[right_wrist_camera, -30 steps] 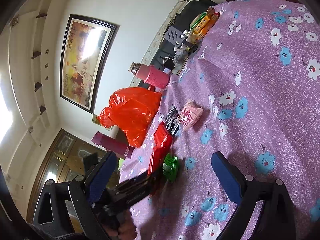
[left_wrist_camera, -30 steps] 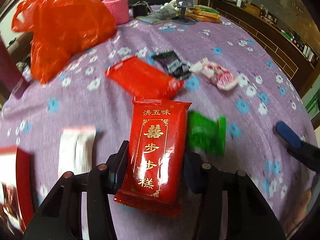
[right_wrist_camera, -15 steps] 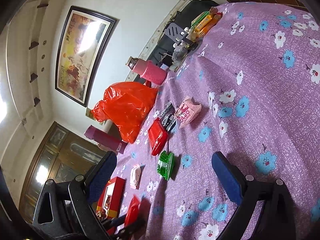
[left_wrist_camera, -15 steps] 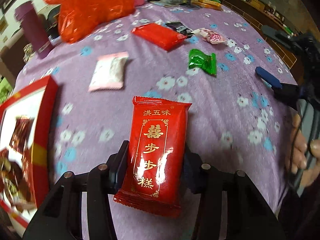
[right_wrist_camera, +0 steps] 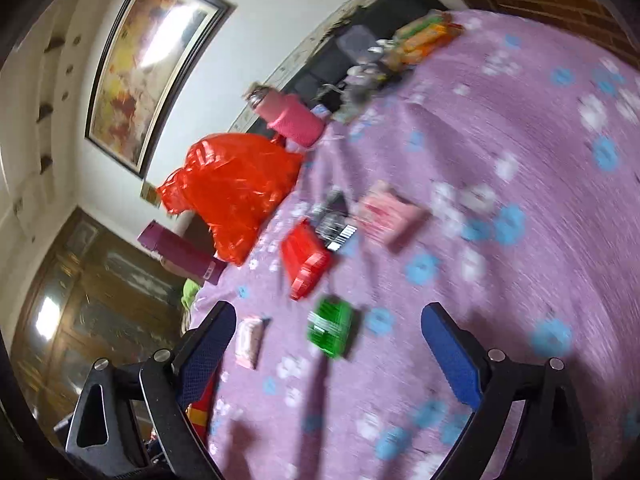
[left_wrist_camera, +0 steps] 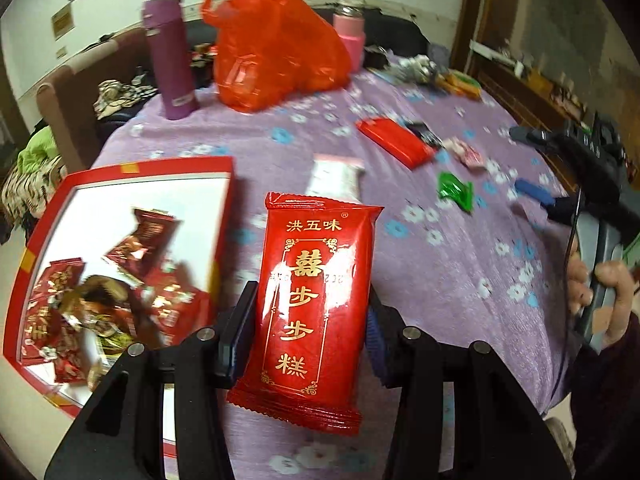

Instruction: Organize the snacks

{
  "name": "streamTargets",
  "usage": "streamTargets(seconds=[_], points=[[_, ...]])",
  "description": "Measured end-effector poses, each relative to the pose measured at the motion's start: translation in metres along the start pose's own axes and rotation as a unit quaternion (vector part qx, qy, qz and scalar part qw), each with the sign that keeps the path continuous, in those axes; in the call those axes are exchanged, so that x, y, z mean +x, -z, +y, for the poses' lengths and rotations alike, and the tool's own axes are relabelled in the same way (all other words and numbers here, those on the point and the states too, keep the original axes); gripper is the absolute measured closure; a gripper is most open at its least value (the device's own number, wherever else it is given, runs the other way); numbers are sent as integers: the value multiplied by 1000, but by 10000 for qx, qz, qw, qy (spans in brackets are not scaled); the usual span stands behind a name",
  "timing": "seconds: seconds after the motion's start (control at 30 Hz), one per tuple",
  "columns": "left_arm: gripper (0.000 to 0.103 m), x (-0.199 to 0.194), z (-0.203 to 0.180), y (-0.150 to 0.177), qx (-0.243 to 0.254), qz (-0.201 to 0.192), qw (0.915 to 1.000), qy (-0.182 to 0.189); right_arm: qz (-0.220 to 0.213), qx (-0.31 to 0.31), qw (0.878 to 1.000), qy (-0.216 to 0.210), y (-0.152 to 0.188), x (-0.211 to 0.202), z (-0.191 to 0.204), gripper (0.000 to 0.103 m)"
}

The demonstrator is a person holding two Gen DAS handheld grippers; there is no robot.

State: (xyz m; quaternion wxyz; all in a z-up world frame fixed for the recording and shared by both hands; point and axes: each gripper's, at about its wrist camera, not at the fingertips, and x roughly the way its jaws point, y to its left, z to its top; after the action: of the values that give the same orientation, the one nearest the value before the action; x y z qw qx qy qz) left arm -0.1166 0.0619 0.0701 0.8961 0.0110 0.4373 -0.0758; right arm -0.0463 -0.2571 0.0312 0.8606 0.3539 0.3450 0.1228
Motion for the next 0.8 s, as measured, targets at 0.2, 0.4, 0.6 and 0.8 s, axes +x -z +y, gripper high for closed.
streamTargets(seconds=[0.2,0.4,0.6,0.8], points=[[57,2,17,0,-91,-146,9998,-56,597,-1262,9877,698,-29,61,75,9],[56,6,23,6,-79,-107,9999,50,1057,-2344,9499,1777,-25,149,107,16],[57,8,27,12,-133,-89,9999,58,1528,-2568,9259,2311,-23,204,93,16],[69,2,17,11,-22,-233,9997,-36,1516,-2870,9091,2611,-10,199,99,45]])
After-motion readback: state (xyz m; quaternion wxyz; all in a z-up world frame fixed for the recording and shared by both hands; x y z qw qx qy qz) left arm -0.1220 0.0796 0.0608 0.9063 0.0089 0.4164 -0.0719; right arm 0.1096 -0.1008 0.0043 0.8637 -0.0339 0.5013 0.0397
